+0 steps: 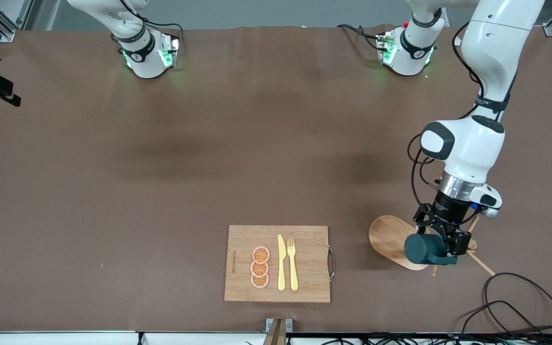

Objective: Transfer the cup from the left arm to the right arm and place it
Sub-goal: 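Close the left gripper on the teal mug body, then lift the mug off the stand and carry it toward the table middle, then hold the mug with the left gripper while the right gripper approaches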

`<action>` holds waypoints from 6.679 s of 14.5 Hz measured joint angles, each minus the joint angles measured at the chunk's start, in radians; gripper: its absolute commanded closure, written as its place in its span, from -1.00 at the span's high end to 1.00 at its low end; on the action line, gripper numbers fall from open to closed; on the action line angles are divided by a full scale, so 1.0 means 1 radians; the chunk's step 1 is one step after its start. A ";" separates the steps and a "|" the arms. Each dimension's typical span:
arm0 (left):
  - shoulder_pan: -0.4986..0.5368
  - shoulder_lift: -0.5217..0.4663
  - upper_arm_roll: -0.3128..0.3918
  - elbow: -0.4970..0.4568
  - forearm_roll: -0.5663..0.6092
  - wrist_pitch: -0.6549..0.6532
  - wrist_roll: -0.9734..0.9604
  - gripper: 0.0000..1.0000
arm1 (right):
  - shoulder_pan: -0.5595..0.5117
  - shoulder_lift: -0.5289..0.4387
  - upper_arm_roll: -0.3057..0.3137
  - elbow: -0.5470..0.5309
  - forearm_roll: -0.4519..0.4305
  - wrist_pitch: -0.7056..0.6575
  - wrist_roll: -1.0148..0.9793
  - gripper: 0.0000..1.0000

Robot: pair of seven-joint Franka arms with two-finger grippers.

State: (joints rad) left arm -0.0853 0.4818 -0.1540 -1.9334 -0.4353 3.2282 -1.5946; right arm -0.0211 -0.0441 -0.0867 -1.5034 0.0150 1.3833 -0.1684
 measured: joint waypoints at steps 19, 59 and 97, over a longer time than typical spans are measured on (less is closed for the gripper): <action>-0.069 0.014 -0.005 0.050 0.000 0.000 0.000 0.63 | 0.000 0.000 -0.001 0.000 0.000 -0.002 0.000 1.00; -1.052 0.419 0.433 0.609 0.901 -0.307 0.022 0.55 | -0.064 0.231 0.004 0.016 -0.001 0.043 0.032 1.00; -1.444 0.703 0.792 0.649 1.086 -0.343 -0.166 0.99 | 0.354 0.421 0.030 -0.266 0.159 0.602 0.814 1.00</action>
State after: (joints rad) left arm -1.5297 1.1844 0.6381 -1.2841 0.6504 2.8852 -1.7605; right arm 0.3333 0.3772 -0.0570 -1.7698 0.1744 1.9856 0.6459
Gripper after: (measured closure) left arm 0.000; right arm 0.000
